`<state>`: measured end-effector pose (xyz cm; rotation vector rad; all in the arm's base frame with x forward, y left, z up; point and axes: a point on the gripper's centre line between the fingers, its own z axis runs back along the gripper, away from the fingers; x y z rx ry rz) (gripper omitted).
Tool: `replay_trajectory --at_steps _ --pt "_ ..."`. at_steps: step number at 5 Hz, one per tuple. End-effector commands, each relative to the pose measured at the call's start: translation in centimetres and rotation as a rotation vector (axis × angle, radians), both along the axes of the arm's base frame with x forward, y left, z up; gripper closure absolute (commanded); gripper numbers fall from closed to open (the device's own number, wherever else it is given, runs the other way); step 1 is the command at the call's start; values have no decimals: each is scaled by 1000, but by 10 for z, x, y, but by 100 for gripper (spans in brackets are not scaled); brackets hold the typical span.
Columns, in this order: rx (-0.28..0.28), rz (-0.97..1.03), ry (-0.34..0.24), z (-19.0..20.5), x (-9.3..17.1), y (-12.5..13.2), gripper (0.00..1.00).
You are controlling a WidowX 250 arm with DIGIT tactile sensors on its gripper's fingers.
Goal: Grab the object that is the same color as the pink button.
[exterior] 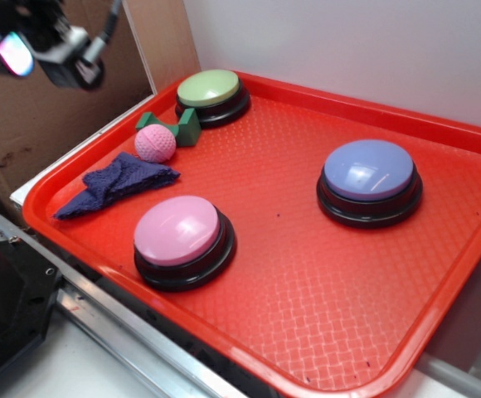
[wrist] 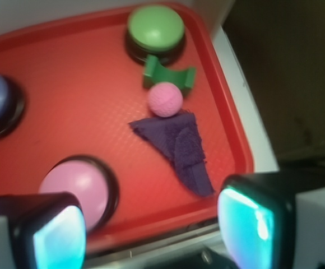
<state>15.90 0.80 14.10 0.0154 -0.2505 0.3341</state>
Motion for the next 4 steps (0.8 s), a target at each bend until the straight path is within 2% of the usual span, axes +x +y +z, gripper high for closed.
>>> replay_trajectory --at_steps 1,2,4 --pt "-58 155 -78 -60 42 31 0" --pt "-65 180 -100 -74 56 37 0" --pt "-45 200 -82 -94 72 43 0"
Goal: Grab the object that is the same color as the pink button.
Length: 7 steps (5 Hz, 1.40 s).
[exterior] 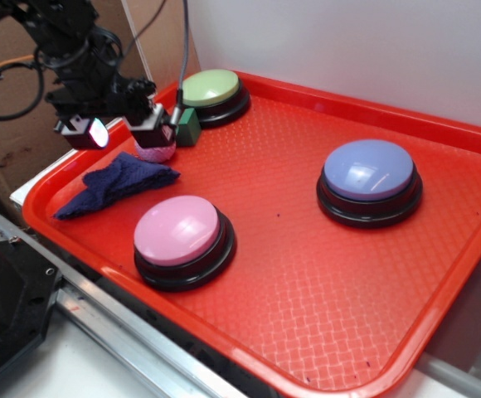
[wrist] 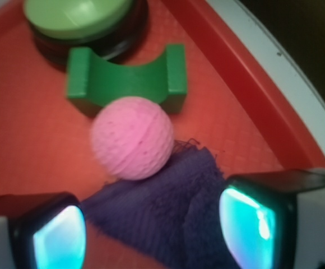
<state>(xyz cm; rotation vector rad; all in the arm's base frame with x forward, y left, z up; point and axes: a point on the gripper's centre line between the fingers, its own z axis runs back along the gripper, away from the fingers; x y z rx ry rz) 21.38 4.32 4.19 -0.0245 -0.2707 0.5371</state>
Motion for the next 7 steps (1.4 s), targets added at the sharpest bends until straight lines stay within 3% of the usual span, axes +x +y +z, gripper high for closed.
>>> replay_trajectory --at_steps 1,2,3,4,5,6,7 --pt "66 27 -36 1 24 10 0" --pt "111 41 -29 4 25 10 0" --pt "114 36 -11 2 27 12 0" --pt "91 5 36 -7 31 15 7" --pt "106 -12 57 -14 36 14 82" --pt "121 -3 60 -16 36 14 100" --pt "128 -4 77 -11 34 14 100"
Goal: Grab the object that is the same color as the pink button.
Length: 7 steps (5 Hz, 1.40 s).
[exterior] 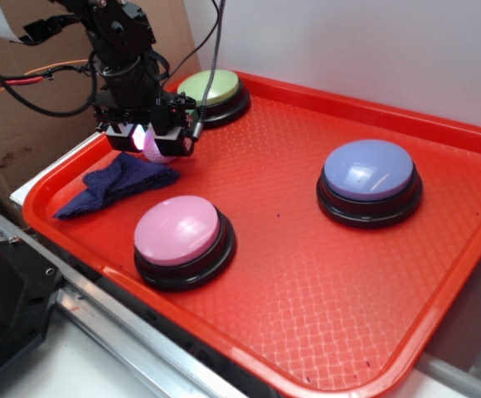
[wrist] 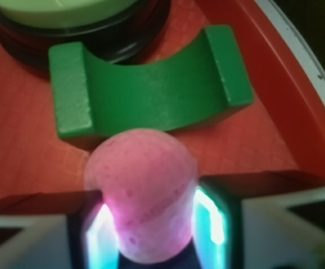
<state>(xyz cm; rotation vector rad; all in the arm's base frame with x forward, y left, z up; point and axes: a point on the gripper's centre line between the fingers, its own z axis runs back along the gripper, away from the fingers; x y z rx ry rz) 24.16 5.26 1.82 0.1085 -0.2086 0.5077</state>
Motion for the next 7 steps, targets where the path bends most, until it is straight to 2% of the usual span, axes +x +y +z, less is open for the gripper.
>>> replay_trajectory --at_steps 1,3,4,5,6,7 --pt "-11 -38 38 22 3 0 100" --pt "-93 -304 112 56 0 -49 100" --pt "-120 -403 81 92 -7 -75 100" --pt "-131 -446 10 137 -23 -90 100" --pt "-124 -441 -64 166 -39 -89 100" --pt "-69 -424 -100 177 -48 -89 100"
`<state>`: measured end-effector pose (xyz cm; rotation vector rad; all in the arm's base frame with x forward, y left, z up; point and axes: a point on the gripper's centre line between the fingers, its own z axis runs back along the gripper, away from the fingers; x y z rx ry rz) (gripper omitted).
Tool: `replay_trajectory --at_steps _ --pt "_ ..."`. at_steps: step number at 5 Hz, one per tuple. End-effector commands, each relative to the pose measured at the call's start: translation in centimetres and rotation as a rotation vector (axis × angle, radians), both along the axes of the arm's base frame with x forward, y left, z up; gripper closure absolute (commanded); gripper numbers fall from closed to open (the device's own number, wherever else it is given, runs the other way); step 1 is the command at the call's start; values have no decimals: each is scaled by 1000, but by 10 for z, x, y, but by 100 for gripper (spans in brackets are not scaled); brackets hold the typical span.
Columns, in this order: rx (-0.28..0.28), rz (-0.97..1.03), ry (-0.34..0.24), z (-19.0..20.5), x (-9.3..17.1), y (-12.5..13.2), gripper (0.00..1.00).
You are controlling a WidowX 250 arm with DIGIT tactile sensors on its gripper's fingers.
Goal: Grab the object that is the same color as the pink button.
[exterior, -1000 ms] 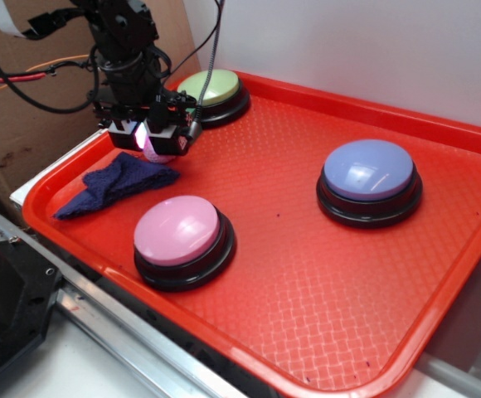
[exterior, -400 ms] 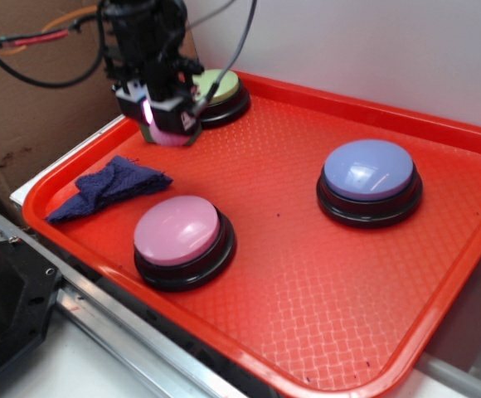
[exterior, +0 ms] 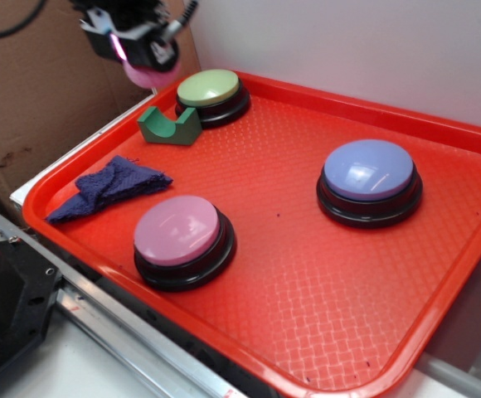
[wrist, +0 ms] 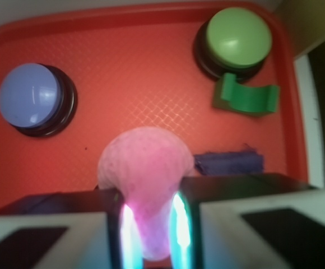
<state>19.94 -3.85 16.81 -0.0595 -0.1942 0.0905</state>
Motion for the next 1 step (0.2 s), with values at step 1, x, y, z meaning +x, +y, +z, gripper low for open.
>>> replay_trajectory --at_steps 1 --pt "43 13 -80 21 -6 1 100"
